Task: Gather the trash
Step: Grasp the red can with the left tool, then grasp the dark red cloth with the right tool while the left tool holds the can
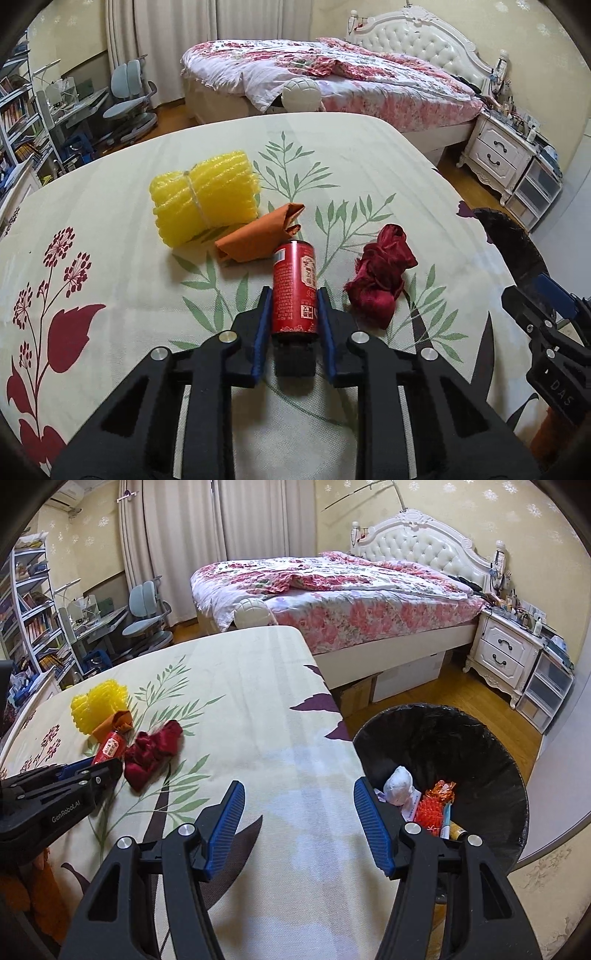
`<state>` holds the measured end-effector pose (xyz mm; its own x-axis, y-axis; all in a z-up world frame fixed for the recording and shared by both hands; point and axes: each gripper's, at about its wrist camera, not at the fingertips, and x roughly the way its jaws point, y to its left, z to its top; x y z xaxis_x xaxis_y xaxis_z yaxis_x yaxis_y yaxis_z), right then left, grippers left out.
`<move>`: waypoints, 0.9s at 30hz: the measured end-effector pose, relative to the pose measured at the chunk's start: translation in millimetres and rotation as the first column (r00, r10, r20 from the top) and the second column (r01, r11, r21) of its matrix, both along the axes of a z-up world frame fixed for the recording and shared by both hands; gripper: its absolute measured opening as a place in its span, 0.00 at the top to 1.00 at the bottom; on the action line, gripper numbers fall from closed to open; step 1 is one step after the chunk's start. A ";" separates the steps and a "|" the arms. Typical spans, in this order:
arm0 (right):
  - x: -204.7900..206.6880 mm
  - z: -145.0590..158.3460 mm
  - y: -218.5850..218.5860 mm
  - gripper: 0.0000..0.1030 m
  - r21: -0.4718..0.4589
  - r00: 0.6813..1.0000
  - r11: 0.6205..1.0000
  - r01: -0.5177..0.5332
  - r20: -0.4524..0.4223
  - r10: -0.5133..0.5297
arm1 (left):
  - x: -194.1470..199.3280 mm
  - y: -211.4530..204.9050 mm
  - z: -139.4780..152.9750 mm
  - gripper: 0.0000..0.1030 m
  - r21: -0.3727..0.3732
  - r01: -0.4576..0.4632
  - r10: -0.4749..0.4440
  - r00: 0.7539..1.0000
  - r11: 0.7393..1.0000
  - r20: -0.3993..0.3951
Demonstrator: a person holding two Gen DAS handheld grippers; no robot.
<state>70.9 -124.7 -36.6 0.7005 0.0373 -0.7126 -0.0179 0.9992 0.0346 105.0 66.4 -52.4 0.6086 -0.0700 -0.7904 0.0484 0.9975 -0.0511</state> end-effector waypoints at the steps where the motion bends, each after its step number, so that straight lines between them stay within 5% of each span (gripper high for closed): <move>1: 0.2 0.2 1.7 0.41 0.001 1.000 1.000 -0.003 0.000 0.003 | -1.1 0.8 -0.1 0.77 -0.002 0.002 -0.002 1.000 1.000 0.000; 13: 5.4 1.3 35.9 0.41 0.031 0.995 0.995 -0.099 -0.016 0.100 | -35.1 22.0 2.7 0.78 -0.001 -0.015 0.015 1.000 1.000 0.016; 27: 41.0 -6.5 79.3 0.37 0.107 0.984 0.983 -0.147 -0.081 0.156 | -42.8 93.6 4.7 0.78 0.032 -0.156 0.155 0.987 0.987 0.034</move>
<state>111.9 -45.4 -43.1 0.6155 0.2127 -0.7588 -0.1616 0.9765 0.1426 62.2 159.9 -47.7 0.6347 0.0541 -0.7708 -0.1065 0.9941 -0.0179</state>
